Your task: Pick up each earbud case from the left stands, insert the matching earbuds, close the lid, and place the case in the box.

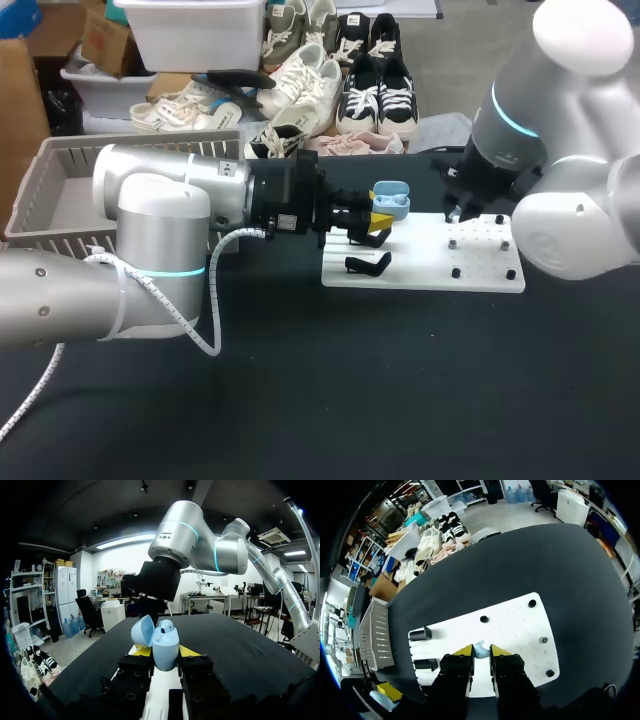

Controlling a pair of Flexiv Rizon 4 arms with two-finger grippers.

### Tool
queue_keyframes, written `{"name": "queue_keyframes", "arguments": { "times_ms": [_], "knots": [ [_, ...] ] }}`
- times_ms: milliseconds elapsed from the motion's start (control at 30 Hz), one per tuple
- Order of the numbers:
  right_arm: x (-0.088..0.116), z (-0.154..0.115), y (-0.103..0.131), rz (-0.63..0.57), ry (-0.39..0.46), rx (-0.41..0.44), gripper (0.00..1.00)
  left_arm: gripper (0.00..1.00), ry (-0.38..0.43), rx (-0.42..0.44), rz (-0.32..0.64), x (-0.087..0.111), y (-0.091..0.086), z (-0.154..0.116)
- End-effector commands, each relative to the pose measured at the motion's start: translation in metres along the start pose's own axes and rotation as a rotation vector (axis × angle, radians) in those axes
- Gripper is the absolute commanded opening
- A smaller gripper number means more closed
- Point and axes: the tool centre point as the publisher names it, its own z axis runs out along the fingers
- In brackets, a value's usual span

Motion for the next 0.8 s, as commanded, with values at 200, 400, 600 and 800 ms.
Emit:
{"name": "queue_keyframes", "arguments": {
  "times_ms": [200, 400, 600, 800],
  "knots": [
    [0.028, -0.048, 0.009, -0.15, 0.02, 0.061, 0.0, 0.0, -0.001, -0.004, 0.001, 0.0, -0.001, 0.0],
    [0.045, -0.074, 0.009, -0.21, 0.015, 0.077, 0.0, 0.0, -0.001, -0.004, 0.001, 0.0, -0.001, 0.0],
    [0.058, -0.093, 0.014, -0.286, 0.019, 0.083, 0.0, 0.0, -0.001, -0.004, 0.001, 0.0, -0.001, 0.0],
    [0.073, -0.106, 0.025, -0.404, 0.029, 0.112, 0.0, 0.0, -0.001, -0.004, 0.001, 0.0, -0.001, 0.0]
  ]
}}
